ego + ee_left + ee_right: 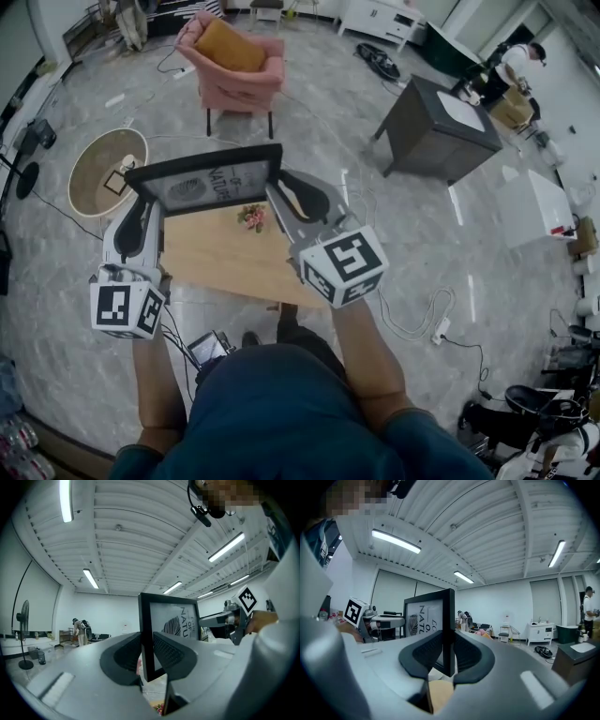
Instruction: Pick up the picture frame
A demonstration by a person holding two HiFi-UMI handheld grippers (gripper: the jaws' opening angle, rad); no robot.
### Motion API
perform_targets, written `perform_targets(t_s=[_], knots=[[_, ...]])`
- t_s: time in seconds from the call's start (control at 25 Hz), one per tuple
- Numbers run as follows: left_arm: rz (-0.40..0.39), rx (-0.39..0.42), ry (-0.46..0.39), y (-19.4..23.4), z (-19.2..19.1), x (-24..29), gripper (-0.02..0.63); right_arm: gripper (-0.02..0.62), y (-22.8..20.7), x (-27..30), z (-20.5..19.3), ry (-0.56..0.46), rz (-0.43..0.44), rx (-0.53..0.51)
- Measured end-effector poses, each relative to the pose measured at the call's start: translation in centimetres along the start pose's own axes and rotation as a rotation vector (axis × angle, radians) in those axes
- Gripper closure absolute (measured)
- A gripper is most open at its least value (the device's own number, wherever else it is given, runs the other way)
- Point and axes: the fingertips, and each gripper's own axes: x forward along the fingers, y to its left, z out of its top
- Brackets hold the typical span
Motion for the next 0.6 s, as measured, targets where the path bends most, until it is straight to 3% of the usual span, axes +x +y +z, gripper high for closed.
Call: perform_targets(t_s=[0.6], knots=[[-0.026, -0.005, 0.012, -1.0, 0.4, -0.8, 0.531, 0.512, 0.5, -1.6, 0.4, 0.01, -0.025, 0.007]])
